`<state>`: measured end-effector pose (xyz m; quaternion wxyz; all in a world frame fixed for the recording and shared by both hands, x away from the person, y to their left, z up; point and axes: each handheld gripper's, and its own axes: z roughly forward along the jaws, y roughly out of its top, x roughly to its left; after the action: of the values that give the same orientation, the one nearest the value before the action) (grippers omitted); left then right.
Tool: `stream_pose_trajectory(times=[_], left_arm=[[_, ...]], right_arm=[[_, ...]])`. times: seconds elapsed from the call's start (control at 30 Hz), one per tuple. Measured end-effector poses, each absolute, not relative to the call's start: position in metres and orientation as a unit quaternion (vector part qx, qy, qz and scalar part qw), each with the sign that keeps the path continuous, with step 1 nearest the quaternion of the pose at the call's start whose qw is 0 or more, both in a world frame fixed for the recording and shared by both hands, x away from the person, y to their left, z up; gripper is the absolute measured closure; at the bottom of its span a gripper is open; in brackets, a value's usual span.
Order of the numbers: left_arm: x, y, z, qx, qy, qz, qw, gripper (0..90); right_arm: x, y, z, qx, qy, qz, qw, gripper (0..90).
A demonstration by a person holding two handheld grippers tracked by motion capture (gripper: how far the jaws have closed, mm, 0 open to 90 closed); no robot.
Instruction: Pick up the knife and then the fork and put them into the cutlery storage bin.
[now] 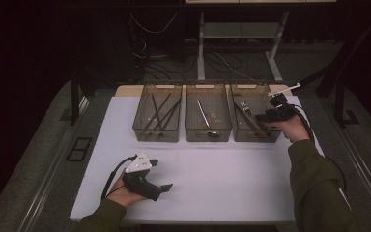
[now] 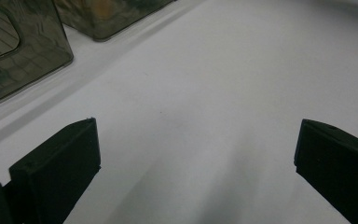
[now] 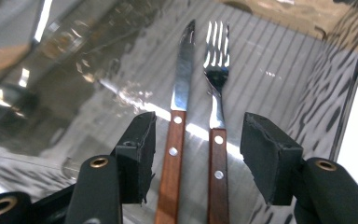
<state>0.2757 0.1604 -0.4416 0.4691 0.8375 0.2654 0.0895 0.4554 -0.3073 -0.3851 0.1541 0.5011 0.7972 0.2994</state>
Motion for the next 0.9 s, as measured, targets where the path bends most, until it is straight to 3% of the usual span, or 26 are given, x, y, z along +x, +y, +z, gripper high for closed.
stream_pose_trajectory(times=[0.53,0.9], left_arm=[[0.286,0.162,-0.441,0.831,0.277,0.089,0.474,0.0],[0.284,0.161,-0.441,0.833,0.276,0.086,0.472,0.0]], right_arm=[[0.429,-0.319,-0.37,0.494,0.759,0.4,0.145,20.2],[0.401,-0.314,-0.374,0.452,0.774,0.416,0.153,17.0]])
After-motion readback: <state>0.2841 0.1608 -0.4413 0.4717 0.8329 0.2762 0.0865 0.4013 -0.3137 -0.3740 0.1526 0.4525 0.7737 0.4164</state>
